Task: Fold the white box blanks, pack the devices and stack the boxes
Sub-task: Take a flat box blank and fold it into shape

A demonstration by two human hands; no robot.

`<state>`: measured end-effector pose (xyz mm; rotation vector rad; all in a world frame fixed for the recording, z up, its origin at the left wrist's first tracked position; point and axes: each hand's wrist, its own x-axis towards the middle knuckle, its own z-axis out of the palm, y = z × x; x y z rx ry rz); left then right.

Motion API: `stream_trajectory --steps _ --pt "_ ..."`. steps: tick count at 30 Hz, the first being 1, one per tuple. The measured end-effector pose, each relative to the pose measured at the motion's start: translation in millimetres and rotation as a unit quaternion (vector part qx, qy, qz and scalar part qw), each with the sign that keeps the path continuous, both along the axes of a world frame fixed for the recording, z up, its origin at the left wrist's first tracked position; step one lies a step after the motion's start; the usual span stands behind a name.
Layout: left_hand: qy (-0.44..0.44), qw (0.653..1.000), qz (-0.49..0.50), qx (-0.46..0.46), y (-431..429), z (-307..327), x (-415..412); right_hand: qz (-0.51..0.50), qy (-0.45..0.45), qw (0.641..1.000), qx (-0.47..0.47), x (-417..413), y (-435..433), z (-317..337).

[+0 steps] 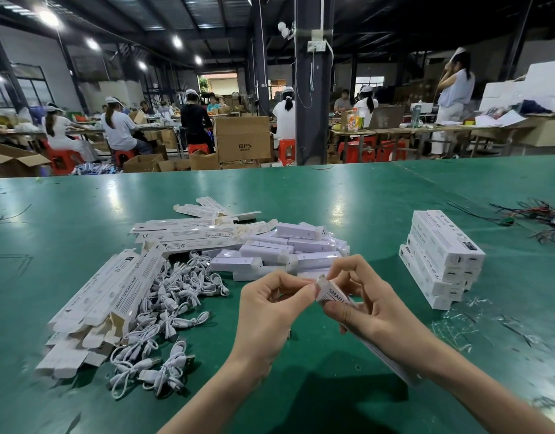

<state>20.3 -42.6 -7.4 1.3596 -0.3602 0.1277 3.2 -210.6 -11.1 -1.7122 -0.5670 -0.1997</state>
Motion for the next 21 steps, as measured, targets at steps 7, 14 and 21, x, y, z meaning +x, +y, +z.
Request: stream_trajectory --steps 7,14,21 --pt "-0.143 0.984 0.031 0.105 3.7 -8.4 -0.4 -0.01 -0.002 1.0 0.01 -0.1 -1.8 2.5" --pt "-0.209 0.968 0.05 0.127 -0.9 -15.1 0.6 -0.007 0.002 1.0 0.011 1.5 -4.3 3.4" --pt "-0.106 0.994 -0.02 0.025 -7.1 -20.4 1.7 -0.02 -0.004 1.0 0.016 3.9 -3.6 0.5"
